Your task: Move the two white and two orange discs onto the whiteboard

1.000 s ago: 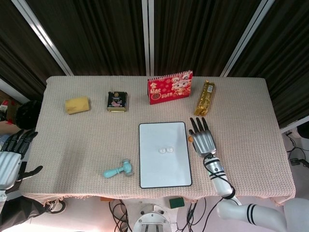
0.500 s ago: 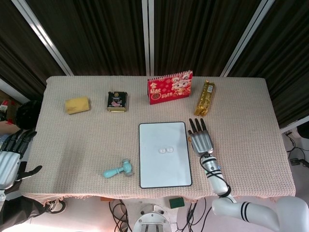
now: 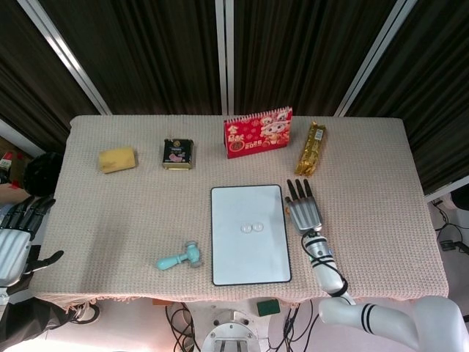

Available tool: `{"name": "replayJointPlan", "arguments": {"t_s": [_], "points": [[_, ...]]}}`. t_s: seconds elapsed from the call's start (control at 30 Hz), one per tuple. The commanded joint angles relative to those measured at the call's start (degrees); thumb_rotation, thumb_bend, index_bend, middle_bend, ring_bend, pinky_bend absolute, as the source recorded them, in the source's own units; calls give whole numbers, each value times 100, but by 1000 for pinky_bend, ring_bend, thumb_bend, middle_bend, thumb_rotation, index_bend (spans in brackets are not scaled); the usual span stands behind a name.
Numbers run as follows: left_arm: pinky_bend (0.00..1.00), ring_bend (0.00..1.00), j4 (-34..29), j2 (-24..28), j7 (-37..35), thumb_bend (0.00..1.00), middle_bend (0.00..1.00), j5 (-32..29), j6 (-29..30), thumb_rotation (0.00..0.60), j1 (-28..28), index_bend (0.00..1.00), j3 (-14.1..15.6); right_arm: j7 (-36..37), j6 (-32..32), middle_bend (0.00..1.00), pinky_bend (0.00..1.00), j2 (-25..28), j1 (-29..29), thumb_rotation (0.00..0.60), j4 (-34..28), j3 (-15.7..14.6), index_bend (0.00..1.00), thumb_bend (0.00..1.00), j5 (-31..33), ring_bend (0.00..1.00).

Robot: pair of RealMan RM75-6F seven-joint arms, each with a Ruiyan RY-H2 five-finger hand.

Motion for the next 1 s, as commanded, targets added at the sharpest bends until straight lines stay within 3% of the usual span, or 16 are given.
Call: {"name": "replayJointPlan", "arguments": {"t_s": [0.03,0.33,0.67,1.0], "points": [[114,0,1,-2,4,86,69,-3,-10,600,-4,93,1,36,-20,0,0,-9,5,600,7,-9,431,362,13,0],[115,0,6,1,-9,86,69,-12,-10,600,-3,93,0,193,122,2,0,8,-20,600,-10,-29,484,368,-116,0],[115,0,-3,0,3,86,69,7,-26,600,-13,93,8,314,289,2,0,208,19,600,-531,-19,494,371,-439,0],[114,0,21,1,-21,86,69,-29,-21,600,-5,93,-2,108,-98,2,0,-406,531,600,-192,162,494,372,-439,0]]}}
